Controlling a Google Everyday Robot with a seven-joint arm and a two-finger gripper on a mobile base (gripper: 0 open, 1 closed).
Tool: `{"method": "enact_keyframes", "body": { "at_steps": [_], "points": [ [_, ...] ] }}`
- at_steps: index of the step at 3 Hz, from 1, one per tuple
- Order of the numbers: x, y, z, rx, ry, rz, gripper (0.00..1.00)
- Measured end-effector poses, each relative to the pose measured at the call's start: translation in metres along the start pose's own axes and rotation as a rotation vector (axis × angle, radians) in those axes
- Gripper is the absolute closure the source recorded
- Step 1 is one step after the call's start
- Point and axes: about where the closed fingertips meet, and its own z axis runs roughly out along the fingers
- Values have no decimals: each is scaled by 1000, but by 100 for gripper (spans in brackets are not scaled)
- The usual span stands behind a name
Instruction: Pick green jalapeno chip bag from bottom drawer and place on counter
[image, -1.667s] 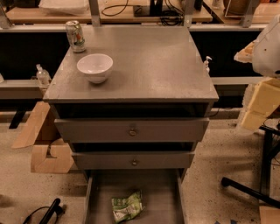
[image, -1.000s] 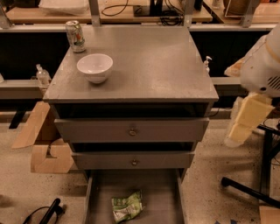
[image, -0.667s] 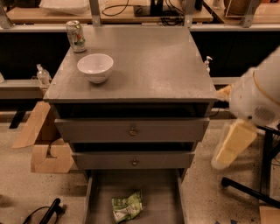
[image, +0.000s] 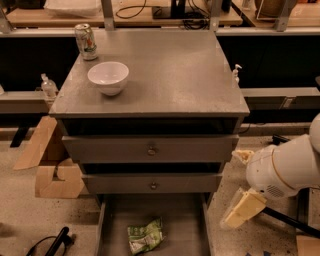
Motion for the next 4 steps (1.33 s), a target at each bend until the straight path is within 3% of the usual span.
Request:
{"method": "enact_keyframes", "body": {
  "at_steps": [1, 2, 3, 4],
  "points": [
    [-2, -13, 5, 59, -22, 3, 0],
    [-2, -12, 5, 56, -21, 2, 0],
    [1, -1, 50, 6, -71, -20, 0],
    [19, 14, 117, -45, -177, -10, 0]
  ]
}}
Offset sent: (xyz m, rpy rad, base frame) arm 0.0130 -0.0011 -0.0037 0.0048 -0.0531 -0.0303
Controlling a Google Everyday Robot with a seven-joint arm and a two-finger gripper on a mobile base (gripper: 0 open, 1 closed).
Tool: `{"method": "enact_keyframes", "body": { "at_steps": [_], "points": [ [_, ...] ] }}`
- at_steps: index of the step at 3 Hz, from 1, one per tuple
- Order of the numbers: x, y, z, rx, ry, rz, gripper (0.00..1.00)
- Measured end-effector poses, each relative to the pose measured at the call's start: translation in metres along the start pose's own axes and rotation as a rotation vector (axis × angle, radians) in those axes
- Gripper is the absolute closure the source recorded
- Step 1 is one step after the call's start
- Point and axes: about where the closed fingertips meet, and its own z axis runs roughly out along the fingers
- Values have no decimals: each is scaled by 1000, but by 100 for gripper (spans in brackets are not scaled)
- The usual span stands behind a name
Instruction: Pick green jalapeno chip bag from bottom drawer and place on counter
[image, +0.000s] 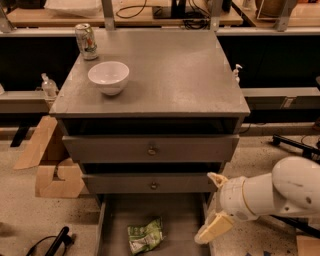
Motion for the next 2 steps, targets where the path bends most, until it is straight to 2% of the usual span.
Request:
{"method": "enact_keyframes", "body": {
  "at_steps": [2],
  "points": [
    [66, 7, 121, -12, -139, 29, 0]
  ]
}}
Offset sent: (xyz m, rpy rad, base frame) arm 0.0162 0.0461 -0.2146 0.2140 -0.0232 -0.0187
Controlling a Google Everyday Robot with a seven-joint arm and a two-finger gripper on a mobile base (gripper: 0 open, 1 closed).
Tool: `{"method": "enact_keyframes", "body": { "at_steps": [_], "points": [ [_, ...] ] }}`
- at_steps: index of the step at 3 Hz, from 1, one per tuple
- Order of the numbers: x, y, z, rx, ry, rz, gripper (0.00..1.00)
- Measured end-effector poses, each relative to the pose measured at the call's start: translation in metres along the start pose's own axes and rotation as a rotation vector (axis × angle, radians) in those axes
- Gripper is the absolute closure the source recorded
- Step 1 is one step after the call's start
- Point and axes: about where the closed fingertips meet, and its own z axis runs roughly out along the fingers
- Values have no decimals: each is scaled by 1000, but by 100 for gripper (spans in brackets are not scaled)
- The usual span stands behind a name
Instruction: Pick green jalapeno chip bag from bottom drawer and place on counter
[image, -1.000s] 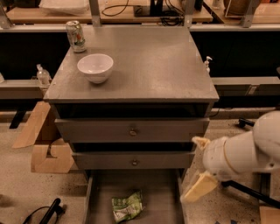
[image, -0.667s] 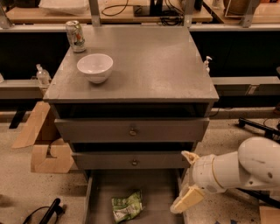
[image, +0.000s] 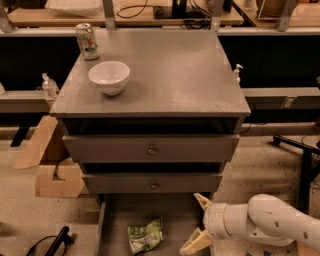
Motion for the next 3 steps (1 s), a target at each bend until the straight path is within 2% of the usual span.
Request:
{"method": "enact_keyframes", "body": {
  "at_steps": [1, 2, 3],
  "points": [
    [25, 4, 46, -40, -31, 36, 0],
    [25, 4, 46, -40, -32, 36, 0],
    [35, -7, 72, -46, -83, 50, 0]
  ]
}}
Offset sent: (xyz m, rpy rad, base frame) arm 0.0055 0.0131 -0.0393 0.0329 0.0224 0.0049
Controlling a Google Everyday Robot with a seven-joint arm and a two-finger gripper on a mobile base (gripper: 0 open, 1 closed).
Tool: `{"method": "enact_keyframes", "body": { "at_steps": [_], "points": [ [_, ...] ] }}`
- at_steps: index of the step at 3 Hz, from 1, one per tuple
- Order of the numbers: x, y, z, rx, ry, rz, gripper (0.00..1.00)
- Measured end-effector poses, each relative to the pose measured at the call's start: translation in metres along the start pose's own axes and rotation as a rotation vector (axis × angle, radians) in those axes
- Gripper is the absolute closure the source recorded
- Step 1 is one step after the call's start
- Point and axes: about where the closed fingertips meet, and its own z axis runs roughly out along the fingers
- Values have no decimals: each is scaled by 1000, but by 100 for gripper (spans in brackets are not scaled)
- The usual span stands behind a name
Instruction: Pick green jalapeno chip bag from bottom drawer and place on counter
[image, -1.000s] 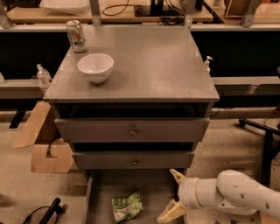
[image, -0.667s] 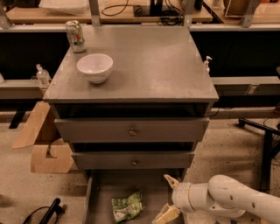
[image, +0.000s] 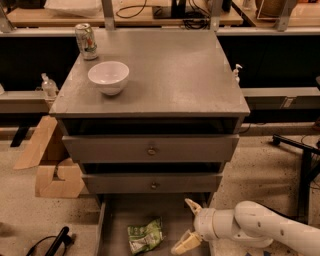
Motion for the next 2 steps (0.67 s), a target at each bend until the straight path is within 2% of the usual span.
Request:
{"method": "enact_keyframes", "body": {
  "at_steps": [1, 2],
  "points": [
    [21, -45, 44, 41, -78, 7, 0],
    [55, -73, 90, 50, -81, 29, 0]
  ]
}}
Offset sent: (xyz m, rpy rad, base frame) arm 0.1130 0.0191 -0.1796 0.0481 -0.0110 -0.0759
